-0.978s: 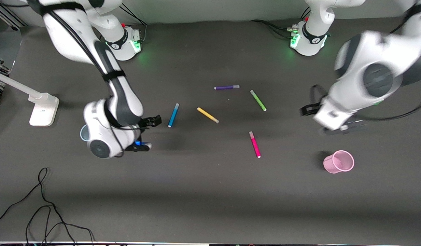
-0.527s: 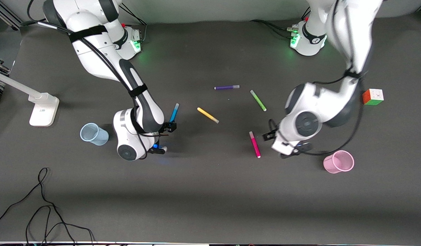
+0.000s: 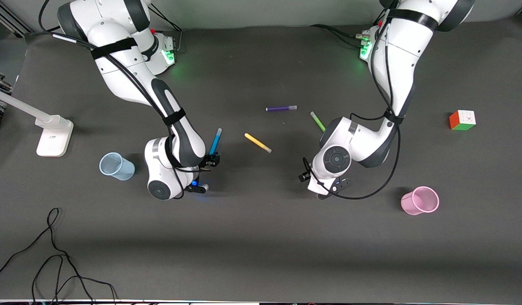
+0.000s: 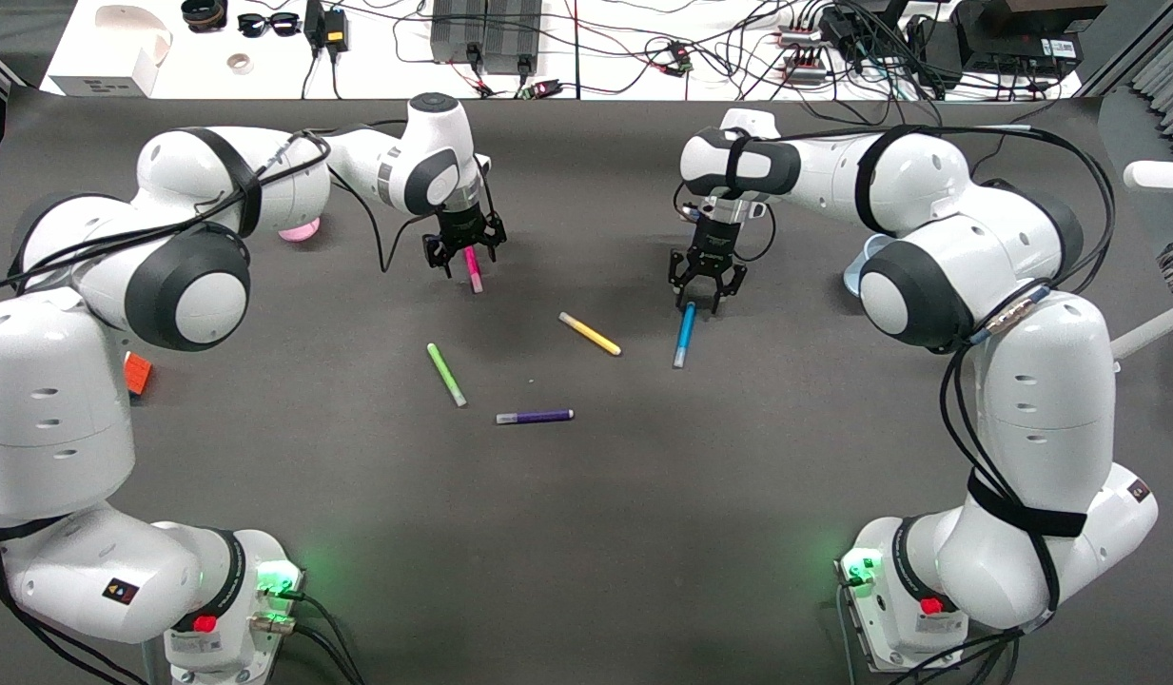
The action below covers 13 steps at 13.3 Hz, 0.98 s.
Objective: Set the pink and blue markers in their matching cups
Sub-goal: 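Grasp the blue marker with the right gripper while the left gripper grasps the pink marker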
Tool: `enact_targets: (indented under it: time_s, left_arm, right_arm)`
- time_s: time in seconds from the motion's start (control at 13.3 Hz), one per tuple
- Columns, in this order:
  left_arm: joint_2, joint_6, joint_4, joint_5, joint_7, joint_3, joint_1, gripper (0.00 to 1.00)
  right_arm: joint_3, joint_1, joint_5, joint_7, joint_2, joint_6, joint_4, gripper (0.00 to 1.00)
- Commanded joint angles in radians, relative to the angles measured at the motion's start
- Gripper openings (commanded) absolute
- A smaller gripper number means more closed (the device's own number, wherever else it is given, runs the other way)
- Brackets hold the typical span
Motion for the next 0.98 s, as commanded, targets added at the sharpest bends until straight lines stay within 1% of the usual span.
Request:
enact_targets:
  time_s: [0.0, 0.08, 0.23, 0.3, 0.38, 0.53, 0.6, 0.68, 0.75, 0.83, 0.9]
  left_arm:
    - [0.006, 0.004, 0.016, -0.005, -0.035, 0.016, -0.024, 0.85]
    - [0.008, 0.027, 0.002, -0.005, -0.038, 0.016, -0.026, 0.84]
    - [0.008, 0.037, -0.006, -0.001, -0.039, 0.016, -0.032, 0.70]
    - [0.013, 0.038, -0.006, 0.001, -0.039, 0.016, -0.032, 0.63]
    - [0.014, 0.038, -0.007, 0.004, -0.039, 0.016, -0.032, 0.60]
    - [0.017, 0.038, -0.015, 0.007, -0.035, 0.016, -0.032, 0.51]
    - [0.017, 0.046, -0.018, 0.007, -0.035, 0.016, -0.032, 0.41]
    - [0.017, 0.056, -0.028, 0.007, -0.035, 0.016, -0.032, 0.34]
    - [0.017, 0.066, -0.035, 0.007, -0.033, 0.016, -0.032, 0.24]
    - [0.016, 0.066, -0.035, 0.007, -0.030, 0.016, -0.030, 0.07]
    - [0.013, 0.057, -0.033, 0.007, -0.024, 0.016, -0.027, 0.00]
  right_arm:
    - [-0.006, 0.008, 0.031, 0.026, -0.001, 0.029, -0.013, 0.48]
    - [-0.006, 0.018, 0.031, 0.026, -0.003, 0.032, -0.016, 0.43]
    - [-0.006, 0.019, 0.032, 0.026, -0.004, 0.032, -0.016, 0.12]
    - [-0.006, 0.019, 0.032, 0.026, -0.004, 0.031, -0.016, 0.02]
    - [-0.006, 0.018, 0.031, 0.026, -0.006, 0.029, -0.016, 0.00]
    - [-0.009, 0.015, 0.029, 0.024, -0.018, 0.017, -0.013, 0.00]
    - [-0.015, 0.015, 0.022, 0.021, -0.033, 0.003, -0.013, 0.00]
    - [-0.021, 0.013, 0.011, 0.018, -0.059, -0.033, -0.011, 0.00]
    - [-0.047, 0.015, -0.021, 0.017, -0.096, -0.064, -0.008, 0.00]
    - [-0.065, 0.016, -0.082, 0.014, -0.146, -0.090, -0.008, 0.00]
    - [-0.072, 0.015, -0.151, 0.011, -0.197, -0.098, -0.011, 0.00]
